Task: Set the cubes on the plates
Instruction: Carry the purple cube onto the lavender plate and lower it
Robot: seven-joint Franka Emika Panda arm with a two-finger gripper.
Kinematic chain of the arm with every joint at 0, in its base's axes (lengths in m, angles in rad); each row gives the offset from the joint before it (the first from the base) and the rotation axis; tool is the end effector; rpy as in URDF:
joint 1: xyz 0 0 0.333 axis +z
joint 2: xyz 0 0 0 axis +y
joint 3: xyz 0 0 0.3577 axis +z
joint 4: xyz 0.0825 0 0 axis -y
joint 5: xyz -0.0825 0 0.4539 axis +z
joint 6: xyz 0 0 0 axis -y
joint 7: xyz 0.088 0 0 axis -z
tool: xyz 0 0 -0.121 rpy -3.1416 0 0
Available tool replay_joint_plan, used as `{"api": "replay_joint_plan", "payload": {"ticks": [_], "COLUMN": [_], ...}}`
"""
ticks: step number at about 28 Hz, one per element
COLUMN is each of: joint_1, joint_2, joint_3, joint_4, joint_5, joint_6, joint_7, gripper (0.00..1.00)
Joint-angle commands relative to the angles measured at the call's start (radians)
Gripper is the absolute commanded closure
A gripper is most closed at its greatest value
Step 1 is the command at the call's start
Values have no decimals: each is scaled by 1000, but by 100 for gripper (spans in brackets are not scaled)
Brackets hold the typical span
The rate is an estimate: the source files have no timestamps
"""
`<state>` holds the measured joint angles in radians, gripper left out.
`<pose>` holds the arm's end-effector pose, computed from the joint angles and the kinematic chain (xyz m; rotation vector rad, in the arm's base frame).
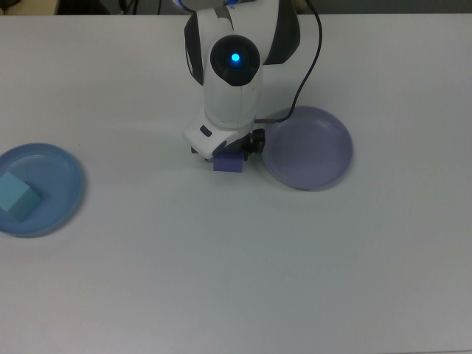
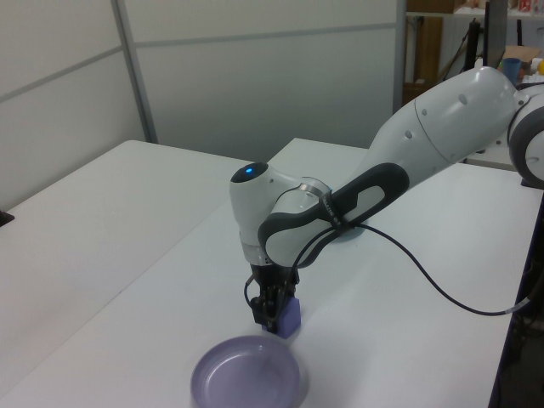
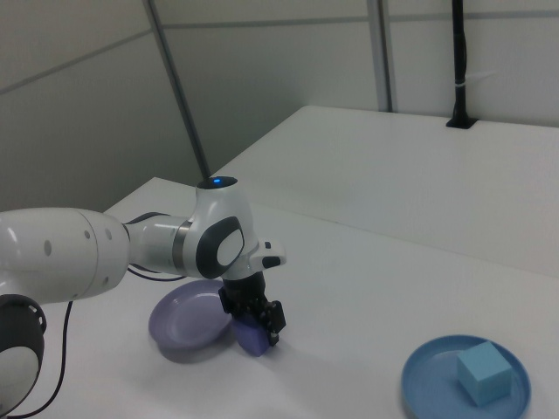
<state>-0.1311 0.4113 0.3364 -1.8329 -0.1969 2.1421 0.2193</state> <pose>0.6915 0.1195 0.2942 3.0946 0.1207 -0.1025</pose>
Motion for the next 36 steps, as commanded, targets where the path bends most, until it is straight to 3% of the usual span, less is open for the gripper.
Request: {"api": "replay_joint_plan", "payload": {"ticks": [1, 8, 10, 15, 23, 27, 30, 36], "joint_1": [-5, -15, 4, 102, 241, 278, 289, 304], "joint_2": [-46, -140, -157, -155, -140, -100, -72, -55], "joint_3": [-7, 1, 4, 10, 9, 9, 7, 7], "joint_4": [-6, -5, -5, 14, 12, 14, 15, 15], "joint_5": [-6, 22, 51, 57, -2, -49, -84, -98], "joint_6": [1, -100, -114, -128, -126, -117, -111, -111], "joint_7": [23, 6, 12, 63, 196, 250, 282, 290], "gripper": [97, 97, 97, 95, 93, 76, 71, 61]}}
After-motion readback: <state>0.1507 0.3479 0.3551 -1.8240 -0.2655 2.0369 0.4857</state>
